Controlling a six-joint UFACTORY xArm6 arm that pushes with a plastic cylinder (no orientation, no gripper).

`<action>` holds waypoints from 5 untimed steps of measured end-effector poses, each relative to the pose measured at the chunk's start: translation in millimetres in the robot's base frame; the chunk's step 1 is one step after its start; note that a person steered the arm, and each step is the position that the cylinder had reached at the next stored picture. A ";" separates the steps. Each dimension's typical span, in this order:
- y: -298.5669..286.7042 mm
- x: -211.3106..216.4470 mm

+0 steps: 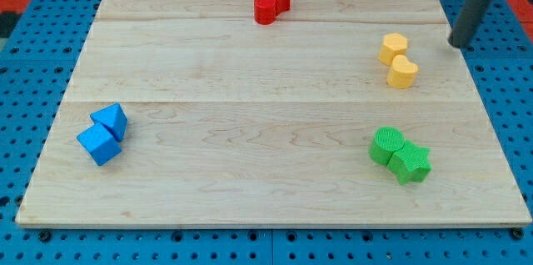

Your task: Point your arm towards the bottom right side of the green star

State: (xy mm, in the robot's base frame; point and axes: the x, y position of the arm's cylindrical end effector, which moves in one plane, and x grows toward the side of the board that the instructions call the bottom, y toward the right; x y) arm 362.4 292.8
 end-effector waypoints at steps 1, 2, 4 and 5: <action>-38.0 92.5; -86.6 158.9; -166.5 255.5; -205.3 256.4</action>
